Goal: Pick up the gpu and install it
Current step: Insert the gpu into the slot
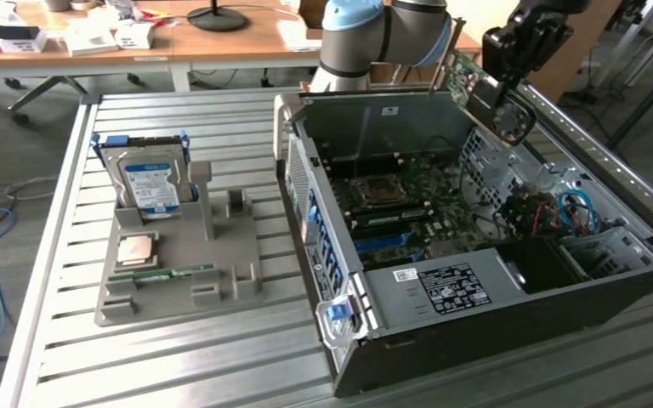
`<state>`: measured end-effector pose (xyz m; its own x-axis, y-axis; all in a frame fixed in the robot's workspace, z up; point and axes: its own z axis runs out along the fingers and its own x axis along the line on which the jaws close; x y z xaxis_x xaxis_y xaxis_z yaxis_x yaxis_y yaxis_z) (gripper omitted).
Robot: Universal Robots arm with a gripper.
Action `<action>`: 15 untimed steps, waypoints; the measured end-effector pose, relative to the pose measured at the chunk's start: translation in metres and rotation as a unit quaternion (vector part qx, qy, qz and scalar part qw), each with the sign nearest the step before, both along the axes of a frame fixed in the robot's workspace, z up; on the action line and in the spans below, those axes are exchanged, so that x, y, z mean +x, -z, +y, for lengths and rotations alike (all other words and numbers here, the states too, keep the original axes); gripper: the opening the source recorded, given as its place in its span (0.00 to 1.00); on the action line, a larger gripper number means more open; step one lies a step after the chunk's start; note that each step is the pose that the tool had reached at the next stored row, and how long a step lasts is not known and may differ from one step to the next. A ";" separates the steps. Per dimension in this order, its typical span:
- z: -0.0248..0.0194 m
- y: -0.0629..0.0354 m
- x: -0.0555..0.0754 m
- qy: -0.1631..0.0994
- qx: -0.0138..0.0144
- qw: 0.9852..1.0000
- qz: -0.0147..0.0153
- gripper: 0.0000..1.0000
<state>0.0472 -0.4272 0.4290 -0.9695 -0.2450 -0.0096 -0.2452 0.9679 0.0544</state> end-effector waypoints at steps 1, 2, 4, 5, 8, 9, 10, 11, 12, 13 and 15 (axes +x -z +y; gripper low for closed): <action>0.0000 0.0001 0.000 -0.009 0.000 1.000 0.000 0.26; 0.0000 0.0001 0.000 -0.018 0.000 1.000 0.000 0.26; 0.0000 0.0003 0.000 -0.035 0.000 0.999 0.000 0.26; 0.0000 0.0004 0.000 -0.044 0.000 0.999 0.000 0.26; 0.0000 0.0007 0.000 -0.071 0.000 0.997 0.000 0.26; 0.0000 0.0007 0.000 -0.080 0.000 0.997 0.000 0.26; 0.0000 0.0008 0.000 -0.089 0.000 0.996 0.000 0.26; 0.0000 0.0010 0.000 -0.098 0.000 0.995 0.000 0.26; 0.0000 0.0011 0.000 -0.107 0.000 0.994 0.000 0.26; 0.0000 0.0012 0.000 -0.116 0.000 0.993 0.000 0.26; 0.0000 0.0014 0.000 -0.134 0.000 0.991 0.000 0.26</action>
